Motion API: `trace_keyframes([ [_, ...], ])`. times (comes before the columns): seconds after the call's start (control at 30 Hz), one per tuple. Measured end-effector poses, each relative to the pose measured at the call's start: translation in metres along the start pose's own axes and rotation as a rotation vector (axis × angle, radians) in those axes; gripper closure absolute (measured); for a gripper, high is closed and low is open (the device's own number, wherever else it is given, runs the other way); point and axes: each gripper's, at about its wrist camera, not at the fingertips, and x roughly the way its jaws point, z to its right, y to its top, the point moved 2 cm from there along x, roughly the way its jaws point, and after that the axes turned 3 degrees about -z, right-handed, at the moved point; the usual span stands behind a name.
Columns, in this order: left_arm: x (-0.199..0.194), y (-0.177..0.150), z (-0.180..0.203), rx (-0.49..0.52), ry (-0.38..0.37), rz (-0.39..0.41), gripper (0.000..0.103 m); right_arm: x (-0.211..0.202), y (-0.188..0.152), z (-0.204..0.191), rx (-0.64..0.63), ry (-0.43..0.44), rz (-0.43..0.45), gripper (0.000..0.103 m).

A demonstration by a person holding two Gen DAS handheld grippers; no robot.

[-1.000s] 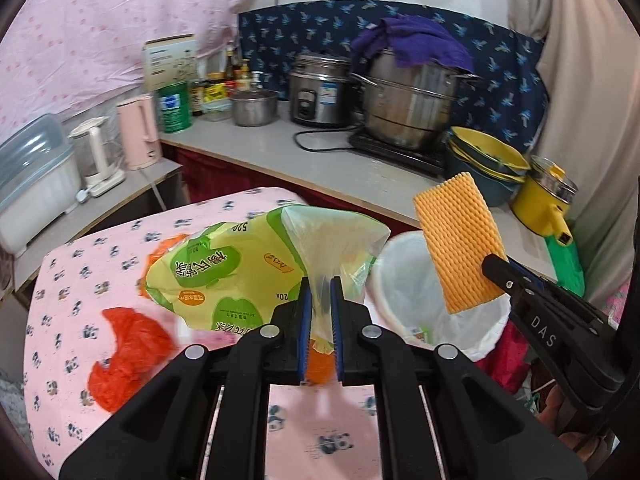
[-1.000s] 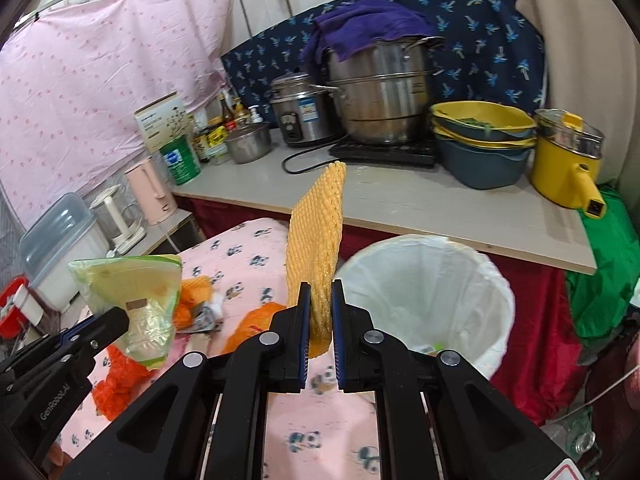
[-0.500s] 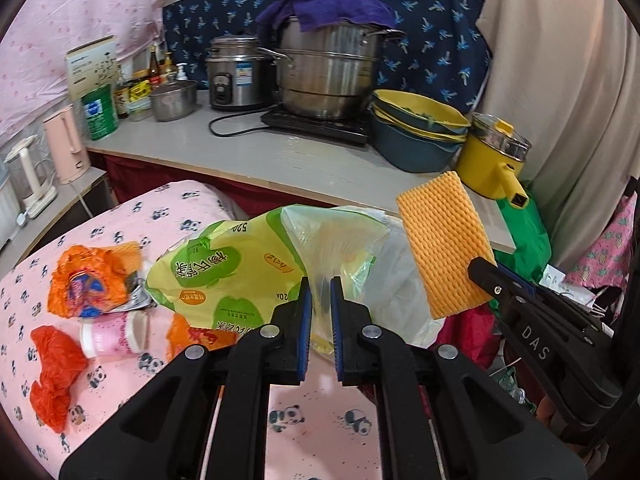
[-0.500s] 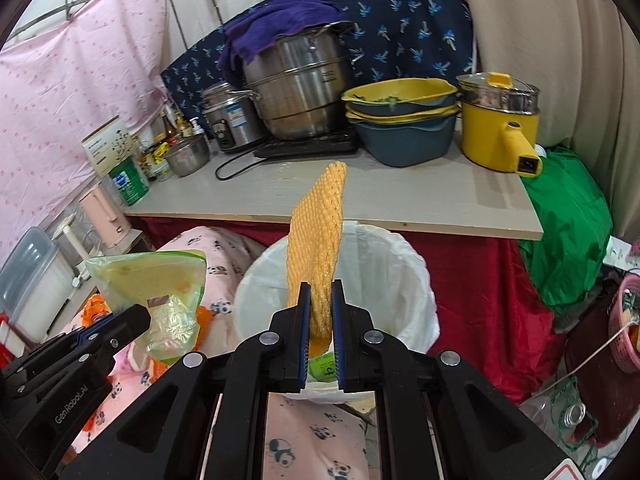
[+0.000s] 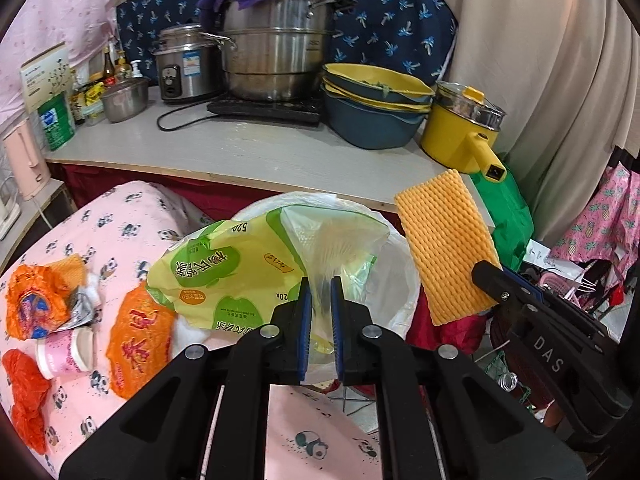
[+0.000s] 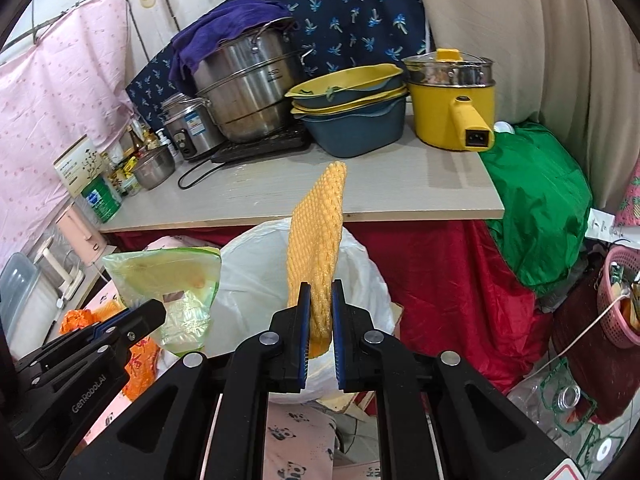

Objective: Collect trash
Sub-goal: 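Carry the tissue packet and yellow wafer over the white trash bin, then open the left tool to drop the packet while the right tool drops the wafer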

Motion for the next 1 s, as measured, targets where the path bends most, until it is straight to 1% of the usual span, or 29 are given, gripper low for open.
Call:
trace_keyframes([
  [0.13, 0.016, 0.003, 0.005, 0.013, -0.035, -0.029, 0.092, 0.002, 0.0, 0.011, 0.02, -0.014, -0.002, 0.094],
  [0.23, 0.025, 0.004, 0.004, 0.006, -0.06, -0.036, 0.09, 0.003, -0.001, 0.017, 0.028, -0.019, -0.006, 0.094],
  [0.27, 0.026, 0.004, 0.004, 0.003, -0.06, -0.033, 0.084, 0.004, -0.001, 0.017, 0.029, -0.02, -0.007, 0.094],
  [0.3, 0.028, 0.005, 0.002, -0.002, -0.054, -0.031, 0.071, 0.005, -0.001, 0.018, 0.028, -0.021, -0.008, 0.094],
  [0.37, 0.028, 0.006, -0.001, -0.02, -0.04, -0.022, 0.057, 0.005, 0.0, 0.018, 0.028, -0.019, -0.009, 0.094],
  [0.4, 0.027, 0.006, -0.004, -0.027, -0.031, -0.013, 0.055, 0.006, -0.001, 0.018, 0.025, -0.017, -0.011, 0.094],
  [0.67, 0.018, 0.005, -0.026, -0.069, 0.038, 0.006, 0.054, 0.017, 0.0, -0.002, -0.015, 0.005, -0.023, 0.094],
  [1.0, 0.003, 0.001, -0.054, -0.123, 0.09, 0.031, 0.054, 0.03, 0.002, -0.029, -0.066, 0.027, -0.041, 0.093],
])
